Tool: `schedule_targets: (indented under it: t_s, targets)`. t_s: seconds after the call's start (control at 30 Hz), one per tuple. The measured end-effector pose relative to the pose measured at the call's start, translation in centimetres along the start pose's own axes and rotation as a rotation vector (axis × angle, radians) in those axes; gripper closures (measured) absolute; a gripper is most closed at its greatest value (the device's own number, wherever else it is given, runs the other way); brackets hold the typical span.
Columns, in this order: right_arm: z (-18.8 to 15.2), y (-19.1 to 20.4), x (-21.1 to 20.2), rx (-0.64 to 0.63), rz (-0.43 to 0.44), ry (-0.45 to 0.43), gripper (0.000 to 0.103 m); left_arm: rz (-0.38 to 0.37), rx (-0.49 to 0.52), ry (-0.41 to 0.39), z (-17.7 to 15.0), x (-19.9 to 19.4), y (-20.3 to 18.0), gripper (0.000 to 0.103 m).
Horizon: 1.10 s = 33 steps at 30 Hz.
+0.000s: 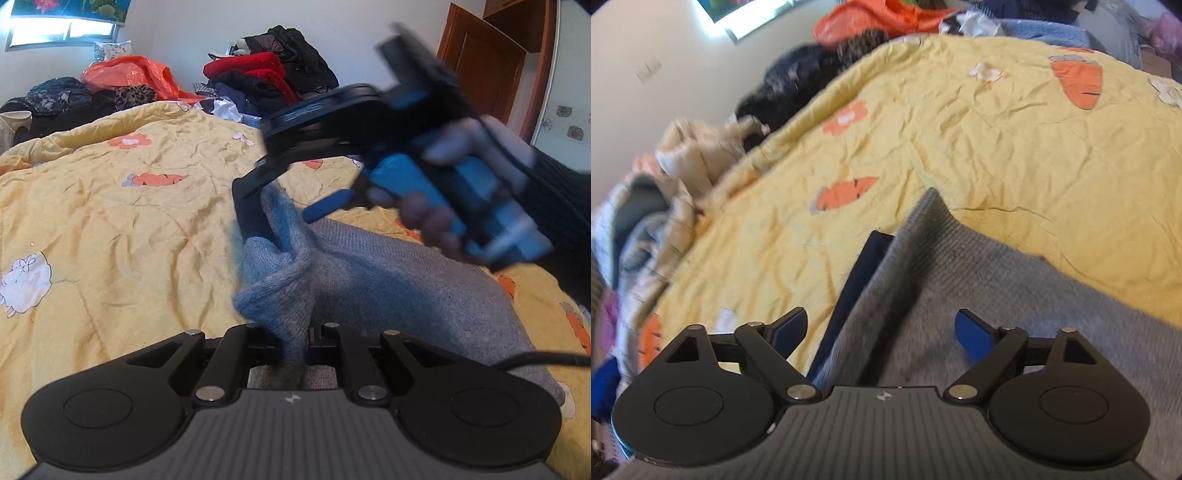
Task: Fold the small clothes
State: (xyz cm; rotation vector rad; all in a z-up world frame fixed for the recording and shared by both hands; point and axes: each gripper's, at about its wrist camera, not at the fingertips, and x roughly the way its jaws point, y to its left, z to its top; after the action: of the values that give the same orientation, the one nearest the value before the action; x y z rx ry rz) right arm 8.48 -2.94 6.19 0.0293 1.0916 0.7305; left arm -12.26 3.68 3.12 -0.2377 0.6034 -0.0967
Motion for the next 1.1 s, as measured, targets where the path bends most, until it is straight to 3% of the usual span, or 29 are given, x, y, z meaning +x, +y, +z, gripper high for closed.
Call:
schedule_targets:
  t_s: [0.07,0.2,0.23,0.3,0.37,0.47,0.63,0.83,0.97,1.1]
  targets:
    - [0.8,1.2,1.9,-0.043,-0.024,0.060,0.027,-0.002,0.009,0.007,-0.1,0.1,0.1,0.094]
    - [1.0,2.9,4.7,-0.156,-0.162,0.132,0.037,-0.009,0.058,0.014,-0.3,0.3,-0.4,0.094]
    - [0.8,3.1,5.0,-0.182,-0.181,0.135,0.043,-0.011,0.069,0.014,-0.2,0.3,-0.6,0.094]
    - [0.3,3.1,4.8,-0.240,-0.228,0.124,0.073,-0.022,0.073,0.017,-0.1,0.2,-0.8,0.094]
    - [0.1,2.3,3.5,-0.241,-0.185,0.109,0.081,-0.042,0.079,0.014,0.1,0.1,-1.0,0.094]
    - [-0.1,0.2,0.0,-0.236,-0.117,0.063,0.084,-0.095,0.110,0.008,0.8,-0.1,-2.3,0.094]
    - [-2.2,-5.4,-8.4,-0.150,-0.032,-0.062,0.084,-0.275,0.217,-0.002,1.9,-0.4,-7.3,0.093]
    - [-8.1,-14.3,-16.6,0.026,-0.056,-0.177,0.084,-0.480,0.295,0.077,1.1,1.8,-14.7,0.093]
    - [-12.5,-19.5,-17.8,0.128,-0.116,-0.191,0.084,-0.549,0.356,0.151,-0.7,3.7,-18.9,0.093]
    - [-15.8,-22.6,-17.0,0.203,-0.139,-0.204,0.084,-0.547,0.426,0.200,-3.0,4.9,-21.7,0.093]
